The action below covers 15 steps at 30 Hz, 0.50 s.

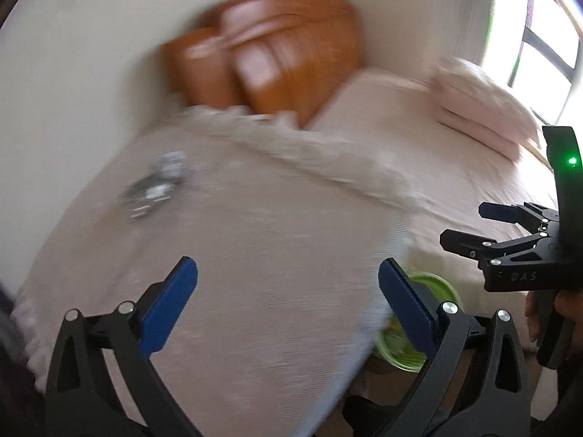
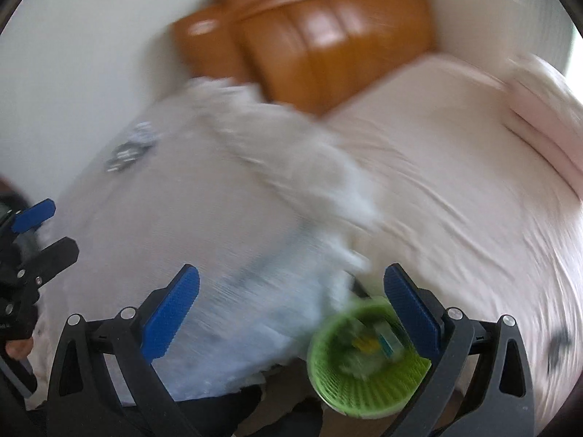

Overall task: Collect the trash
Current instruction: 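Move both tools back over the bed toward the foil trash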

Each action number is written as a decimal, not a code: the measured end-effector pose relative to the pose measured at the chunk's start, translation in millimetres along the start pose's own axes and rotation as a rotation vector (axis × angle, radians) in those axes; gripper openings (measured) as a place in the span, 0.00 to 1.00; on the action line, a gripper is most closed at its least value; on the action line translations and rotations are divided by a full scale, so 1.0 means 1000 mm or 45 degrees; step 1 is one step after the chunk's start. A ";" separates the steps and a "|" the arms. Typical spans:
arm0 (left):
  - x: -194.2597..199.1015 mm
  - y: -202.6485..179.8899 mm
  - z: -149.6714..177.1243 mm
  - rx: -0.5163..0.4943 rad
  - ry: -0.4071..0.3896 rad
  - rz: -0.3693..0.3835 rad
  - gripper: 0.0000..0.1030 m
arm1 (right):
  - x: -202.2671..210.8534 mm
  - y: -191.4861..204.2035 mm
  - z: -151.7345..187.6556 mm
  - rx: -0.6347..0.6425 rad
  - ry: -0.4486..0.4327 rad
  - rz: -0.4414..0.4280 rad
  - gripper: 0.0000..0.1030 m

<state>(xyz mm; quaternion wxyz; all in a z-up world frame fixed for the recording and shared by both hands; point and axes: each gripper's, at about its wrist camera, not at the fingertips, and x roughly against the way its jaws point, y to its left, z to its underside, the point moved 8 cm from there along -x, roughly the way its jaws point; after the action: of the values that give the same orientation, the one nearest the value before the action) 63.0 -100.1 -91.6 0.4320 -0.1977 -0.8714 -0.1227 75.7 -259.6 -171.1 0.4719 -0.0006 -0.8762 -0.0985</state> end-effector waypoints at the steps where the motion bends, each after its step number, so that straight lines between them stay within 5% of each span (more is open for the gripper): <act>1: 0.002 0.017 0.001 0.034 -0.002 -0.035 0.93 | -0.009 0.017 -0.011 0.047 0.004 -0.034 0.98; 7: 0.009 0.110 0.022 0.257 0.012 -0.193 0.93 | -0.075 0.111 -0.078 0.292 0.039 -0.189 0.98; 15: -0.003 0.162 0.041 0.421 0.064 -0.220 0.93 | -0.156 0.193 -0.165 0.267 0.065 -0.345 0.98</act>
<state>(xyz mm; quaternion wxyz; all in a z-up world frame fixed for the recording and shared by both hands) 108.8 59.5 -111.5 0.4682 -0.0453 -0.8823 -0.0193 316.8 -85.1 -178.8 0.4739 0.1693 -0.8614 -0.0692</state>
